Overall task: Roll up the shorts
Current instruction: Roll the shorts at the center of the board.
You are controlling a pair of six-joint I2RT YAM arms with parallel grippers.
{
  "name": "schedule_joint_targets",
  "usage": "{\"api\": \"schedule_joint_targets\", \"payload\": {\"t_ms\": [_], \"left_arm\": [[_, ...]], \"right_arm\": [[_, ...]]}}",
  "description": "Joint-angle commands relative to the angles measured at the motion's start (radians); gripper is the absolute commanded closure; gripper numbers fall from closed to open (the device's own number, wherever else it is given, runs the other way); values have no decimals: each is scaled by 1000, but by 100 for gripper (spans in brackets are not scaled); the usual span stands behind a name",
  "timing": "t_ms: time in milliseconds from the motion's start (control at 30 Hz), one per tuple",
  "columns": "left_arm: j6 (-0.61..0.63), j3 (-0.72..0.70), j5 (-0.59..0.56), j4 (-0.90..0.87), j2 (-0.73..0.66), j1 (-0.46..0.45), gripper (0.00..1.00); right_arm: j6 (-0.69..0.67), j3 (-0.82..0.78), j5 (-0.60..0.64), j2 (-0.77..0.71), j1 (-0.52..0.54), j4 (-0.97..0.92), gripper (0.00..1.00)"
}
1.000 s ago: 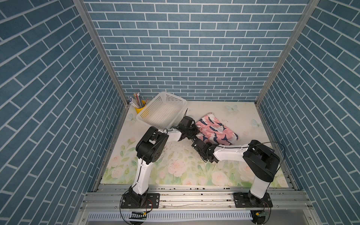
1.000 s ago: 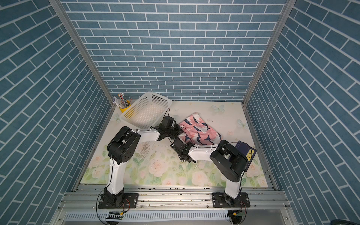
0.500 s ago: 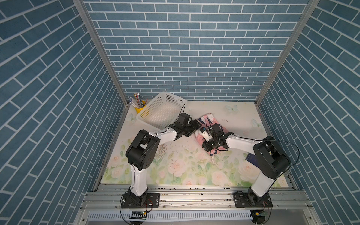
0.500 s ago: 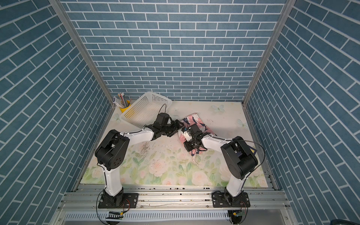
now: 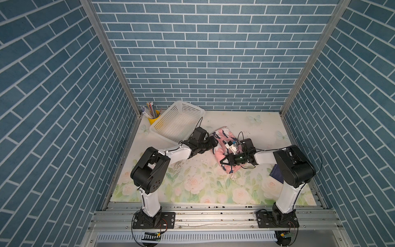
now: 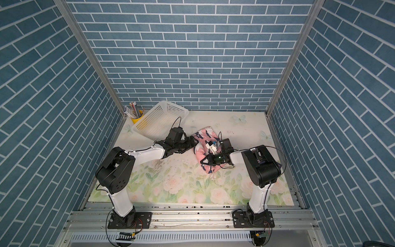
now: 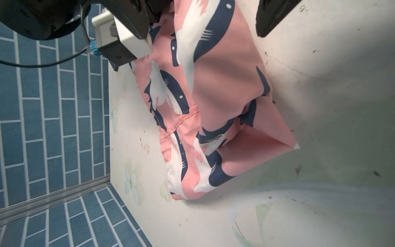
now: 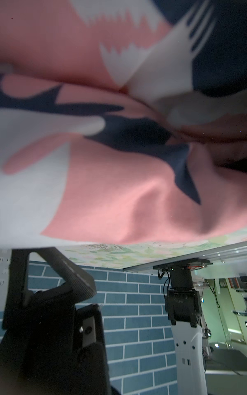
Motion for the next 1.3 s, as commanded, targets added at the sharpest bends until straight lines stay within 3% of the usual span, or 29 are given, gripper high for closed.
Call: {"api": "schedule_joint_targets", "payload": {"t_ms": [0,200,300,433,533,567,633,733,833,967,1100,1133,1267], "left_arm": [[36,8,-38,11,54,-9,16],[39,69,-52,68,170,-6,20],[33,119,-44,83,225,-2,29],[16,161,-47,96,249,-1,53],[11,217,-47,35,269,-1,91],[12,239,-42,16,276,0,100],[9,263,-31,-8,281,1,100],[-4,291,-24,-52,279,1,100],[-19,322,-10,-104,284,-1,100],[-33,362,8,-166,302,0,100],[-49,371,25,-179,311,0,100],[-53,373,27,-183,311,0,100],[-81,366,44,-182,306,0,100]], "right_arm": [[135,-40,-92,42,-9,129,100],[184,-65,-133,90,-40,210,100],[183,-69,-144,108,-41,216,100],[181,-73,-142,120,-44,211,100],[139,-61,-104,93,-48,144,81],[118,-56,-83,72,-49,105,75],[42,-28,-23,24,-50,-13,68],[-81,19,153,-81,-43,-232,59],[-221,93,500,-188,28,-473,51],[-308,139,930,-293,185,-599,39],[-317,157,1123,-347,291,-618,33],[-315,157,1166,-357,321,-612,23],[-322,179,1327,-329,433,-587,21]]}}
